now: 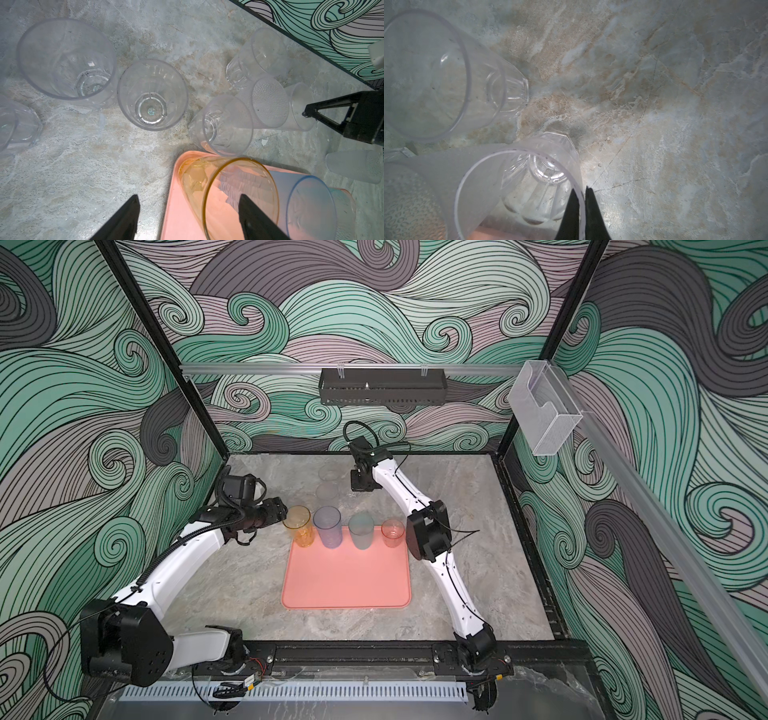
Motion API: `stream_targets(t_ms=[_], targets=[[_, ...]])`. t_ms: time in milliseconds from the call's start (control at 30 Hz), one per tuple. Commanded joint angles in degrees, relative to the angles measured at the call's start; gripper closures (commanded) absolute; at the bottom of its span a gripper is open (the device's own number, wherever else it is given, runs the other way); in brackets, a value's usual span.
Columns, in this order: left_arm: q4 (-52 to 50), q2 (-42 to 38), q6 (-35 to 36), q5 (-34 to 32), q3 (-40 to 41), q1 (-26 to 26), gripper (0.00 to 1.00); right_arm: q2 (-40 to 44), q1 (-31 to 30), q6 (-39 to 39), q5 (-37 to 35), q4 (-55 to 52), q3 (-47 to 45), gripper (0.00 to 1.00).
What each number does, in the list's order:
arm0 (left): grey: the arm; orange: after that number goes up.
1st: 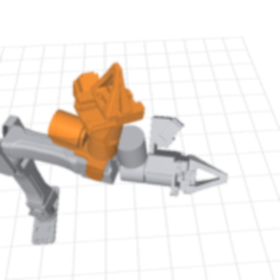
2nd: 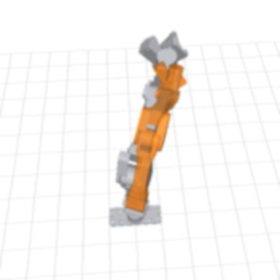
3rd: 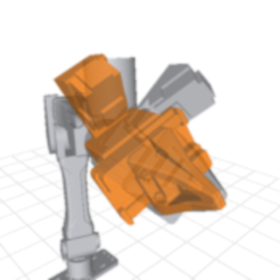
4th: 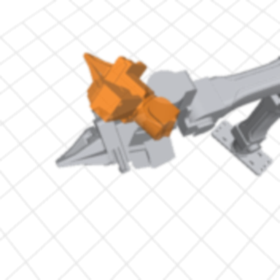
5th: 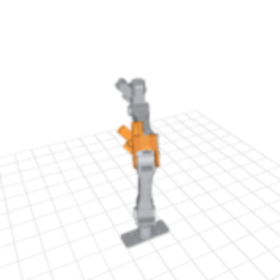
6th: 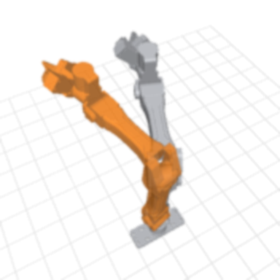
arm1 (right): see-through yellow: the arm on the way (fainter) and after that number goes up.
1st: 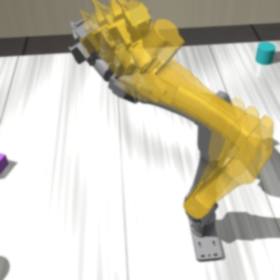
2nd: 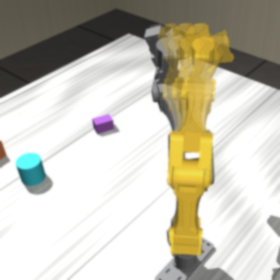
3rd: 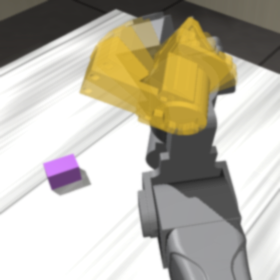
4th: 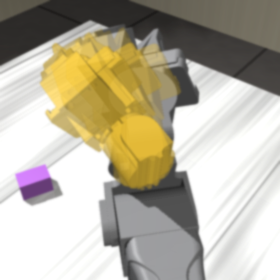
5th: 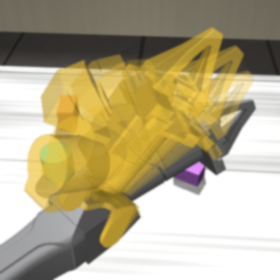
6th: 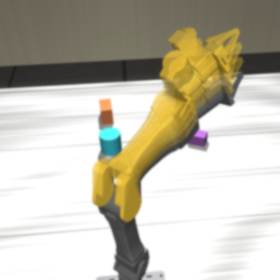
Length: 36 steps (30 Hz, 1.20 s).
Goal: Place the glasses into the tray
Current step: Pick up the glass from the top-center of the table, then place the glass on the tray.
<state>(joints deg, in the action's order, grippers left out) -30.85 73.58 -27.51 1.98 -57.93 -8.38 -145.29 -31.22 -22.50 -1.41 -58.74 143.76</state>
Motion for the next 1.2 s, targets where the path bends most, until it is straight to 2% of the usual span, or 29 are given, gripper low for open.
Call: stream_targets(t_ms=[0, 200, 600, 867, 1167], targets=[[-0.6, -1.5, 0.3, -1.1, -0.4, 0.2, 0.23, 5.6, 0.5, 0.2, -1.4, -0.8, 0.5, 0.99], [-2.0, -2.5, 0.8, -1.6, -1.6, 0.2, 0.23, 11.1, 0.5, -0.5, -1.2, -0.8, -0.5, 1.00], [-8.1, -4.9, 1.8, 0.6, -7.6, 0.2, 0.23, 29.3, -2.3, -1.6, -1.1, 0.0, -12.4, 1.00], [-13.1, -9.1, 5.2, -2.6, -8.7, 0.2, 0.24, 44.7, -6.8, -2.7, -0.5, 5.8, -31.3, 1.00], [-14.5, -12.3, 4.1, -1.8, -6.0, 0.1, 0.24, 53.8, -16.1, -3.7, -1.2, 9.9, -45.6, 1.00]])
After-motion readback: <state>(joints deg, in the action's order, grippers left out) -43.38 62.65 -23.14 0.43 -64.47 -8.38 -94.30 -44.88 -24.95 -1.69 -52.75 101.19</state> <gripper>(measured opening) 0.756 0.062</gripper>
